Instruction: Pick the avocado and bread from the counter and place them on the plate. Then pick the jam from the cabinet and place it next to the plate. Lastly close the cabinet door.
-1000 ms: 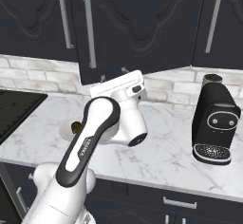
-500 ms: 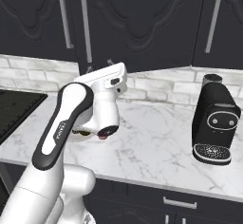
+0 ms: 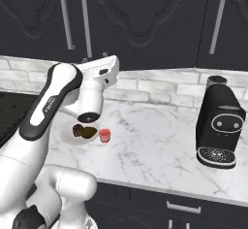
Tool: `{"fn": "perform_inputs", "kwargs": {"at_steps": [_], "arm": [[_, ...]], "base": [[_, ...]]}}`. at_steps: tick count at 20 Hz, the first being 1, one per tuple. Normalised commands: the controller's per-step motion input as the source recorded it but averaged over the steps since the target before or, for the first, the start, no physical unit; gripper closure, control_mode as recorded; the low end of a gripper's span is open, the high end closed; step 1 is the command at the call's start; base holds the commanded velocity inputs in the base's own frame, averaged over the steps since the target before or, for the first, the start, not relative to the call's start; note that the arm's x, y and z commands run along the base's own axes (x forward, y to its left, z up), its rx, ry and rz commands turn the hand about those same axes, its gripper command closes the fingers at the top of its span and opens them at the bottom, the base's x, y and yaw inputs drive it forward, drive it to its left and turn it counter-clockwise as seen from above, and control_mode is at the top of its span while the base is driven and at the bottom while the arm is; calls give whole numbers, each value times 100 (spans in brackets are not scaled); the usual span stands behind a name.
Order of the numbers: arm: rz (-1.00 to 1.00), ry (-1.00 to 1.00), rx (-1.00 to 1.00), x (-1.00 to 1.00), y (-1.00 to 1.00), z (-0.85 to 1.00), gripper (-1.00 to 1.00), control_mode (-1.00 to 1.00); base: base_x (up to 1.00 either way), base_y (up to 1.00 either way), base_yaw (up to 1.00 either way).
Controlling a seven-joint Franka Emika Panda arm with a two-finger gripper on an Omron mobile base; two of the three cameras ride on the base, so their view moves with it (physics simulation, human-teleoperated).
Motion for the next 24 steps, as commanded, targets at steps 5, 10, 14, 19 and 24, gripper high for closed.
{"fn": "perform_inputs", "kwargs": {"at_steps": [5, 10, 14, 19, 24], "arm": [[-10, 3, 9, 65, 54, 7, -100, -100], [-9, 6, 10, 46, 60, 9, -100, -100], [-6, 14, 12, 37, 63, 4, -100, -100], [-8, 10, 11, 63, 49, 13, -100, -100], [-6, 9, 11, 99, 20, -6, -100, -100]], "base": [[0, 0, 0], [0, 0, 0], [0, 0, 0], [0, 0, 0], [0, 0, 0]]}}
